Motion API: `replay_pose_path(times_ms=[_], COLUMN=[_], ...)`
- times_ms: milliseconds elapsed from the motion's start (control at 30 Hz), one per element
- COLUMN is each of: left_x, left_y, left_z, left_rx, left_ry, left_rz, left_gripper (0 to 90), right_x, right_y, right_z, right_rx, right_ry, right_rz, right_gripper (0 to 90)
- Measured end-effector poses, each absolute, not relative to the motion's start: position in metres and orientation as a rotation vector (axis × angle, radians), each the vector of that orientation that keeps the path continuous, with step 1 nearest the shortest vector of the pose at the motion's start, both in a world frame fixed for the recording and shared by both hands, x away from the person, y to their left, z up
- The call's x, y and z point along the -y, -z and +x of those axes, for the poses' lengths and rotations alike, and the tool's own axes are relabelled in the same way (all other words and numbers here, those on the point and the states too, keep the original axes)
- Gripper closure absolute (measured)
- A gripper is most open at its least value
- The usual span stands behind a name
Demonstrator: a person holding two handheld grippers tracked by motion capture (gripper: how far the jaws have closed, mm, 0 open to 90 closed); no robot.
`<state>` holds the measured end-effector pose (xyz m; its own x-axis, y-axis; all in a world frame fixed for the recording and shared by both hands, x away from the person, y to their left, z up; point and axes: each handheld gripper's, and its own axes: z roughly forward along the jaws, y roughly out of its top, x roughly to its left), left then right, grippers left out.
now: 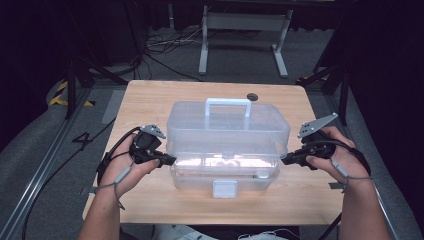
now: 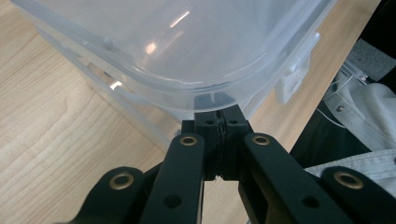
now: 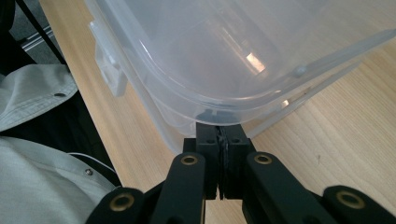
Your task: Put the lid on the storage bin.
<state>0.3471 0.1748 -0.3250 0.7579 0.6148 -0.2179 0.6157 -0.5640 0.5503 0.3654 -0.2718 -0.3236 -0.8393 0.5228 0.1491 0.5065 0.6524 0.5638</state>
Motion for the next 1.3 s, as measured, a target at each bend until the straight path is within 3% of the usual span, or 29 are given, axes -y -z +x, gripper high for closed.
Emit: replay_pose_path(times_ms=[1300], left_x=[-0.173], left_y=[0.333], left_z=[0.344], left_rx=[-0.925], left_ry=[0.065], left_rz=[2.459], left_gripper=[88.3], right_x=[0.262], right_y=[0.337], right_z=[0.365], right_rx=[-2.97], right_ry=[-0.76], right_rz=[0.802], right_gripper=[87.4])
